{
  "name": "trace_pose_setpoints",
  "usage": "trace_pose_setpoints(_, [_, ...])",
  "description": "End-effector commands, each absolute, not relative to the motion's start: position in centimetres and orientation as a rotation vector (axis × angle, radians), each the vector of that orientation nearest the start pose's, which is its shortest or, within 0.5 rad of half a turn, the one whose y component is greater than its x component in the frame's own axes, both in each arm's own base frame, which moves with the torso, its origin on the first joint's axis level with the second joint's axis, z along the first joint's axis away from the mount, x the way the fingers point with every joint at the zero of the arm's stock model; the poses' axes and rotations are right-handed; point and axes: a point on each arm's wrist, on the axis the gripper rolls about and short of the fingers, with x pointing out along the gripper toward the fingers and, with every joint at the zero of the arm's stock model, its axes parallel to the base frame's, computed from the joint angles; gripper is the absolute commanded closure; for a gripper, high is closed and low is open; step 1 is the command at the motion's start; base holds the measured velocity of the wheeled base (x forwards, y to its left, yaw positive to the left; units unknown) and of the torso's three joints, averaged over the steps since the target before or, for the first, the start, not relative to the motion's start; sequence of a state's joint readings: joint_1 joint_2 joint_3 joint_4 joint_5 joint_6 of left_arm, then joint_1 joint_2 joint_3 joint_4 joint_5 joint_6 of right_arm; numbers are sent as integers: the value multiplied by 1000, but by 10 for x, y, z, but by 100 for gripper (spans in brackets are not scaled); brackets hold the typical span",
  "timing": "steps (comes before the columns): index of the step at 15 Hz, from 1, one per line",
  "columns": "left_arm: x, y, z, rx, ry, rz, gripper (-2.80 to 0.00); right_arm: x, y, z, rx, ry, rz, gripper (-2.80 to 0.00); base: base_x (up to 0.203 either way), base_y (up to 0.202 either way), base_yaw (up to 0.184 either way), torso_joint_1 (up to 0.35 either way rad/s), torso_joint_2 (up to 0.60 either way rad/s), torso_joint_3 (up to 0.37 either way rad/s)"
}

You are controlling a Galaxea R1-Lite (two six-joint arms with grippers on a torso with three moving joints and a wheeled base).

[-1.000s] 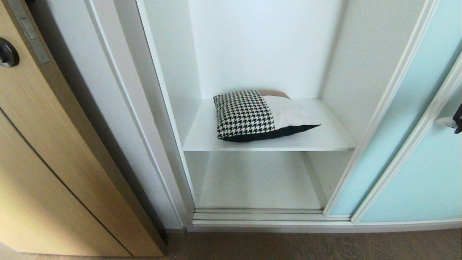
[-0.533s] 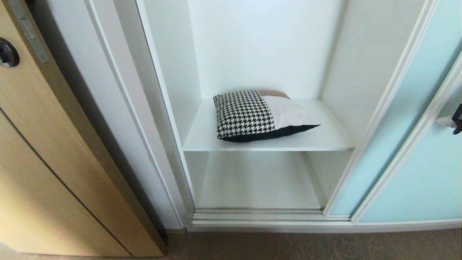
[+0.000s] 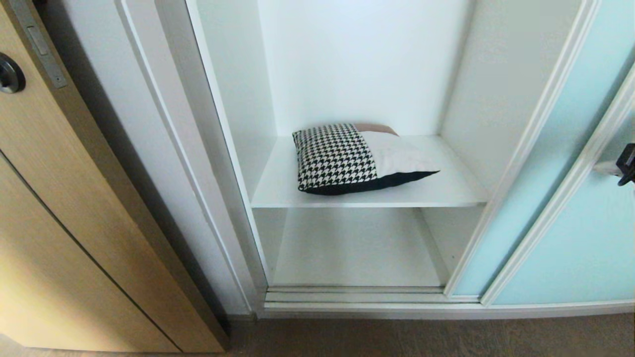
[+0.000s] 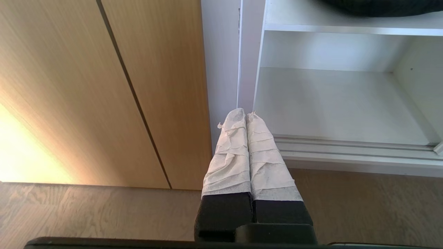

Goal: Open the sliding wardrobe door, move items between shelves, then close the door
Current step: Close the door

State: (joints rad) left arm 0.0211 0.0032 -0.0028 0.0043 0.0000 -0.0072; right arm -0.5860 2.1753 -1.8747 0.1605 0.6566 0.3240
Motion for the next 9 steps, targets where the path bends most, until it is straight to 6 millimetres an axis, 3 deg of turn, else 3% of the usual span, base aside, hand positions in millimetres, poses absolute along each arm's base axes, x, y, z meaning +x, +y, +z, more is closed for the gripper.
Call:
trace_pose_setpoints(1, [-23,0,76,-8,6,21,0,379,-218,235,578,386,54,0,0,0,0,0,0,0])
trace_pose_setpoints(5, [-23,0,76,-8,6,22,0,381,-186,242,565,406,118,0,0,0,0,0,0,0])
trace_pose_setpoints(9, [-23,0,76,-17,6,22,0,377,-123,246,527,430,251,0,0,0,0,0,0,0])
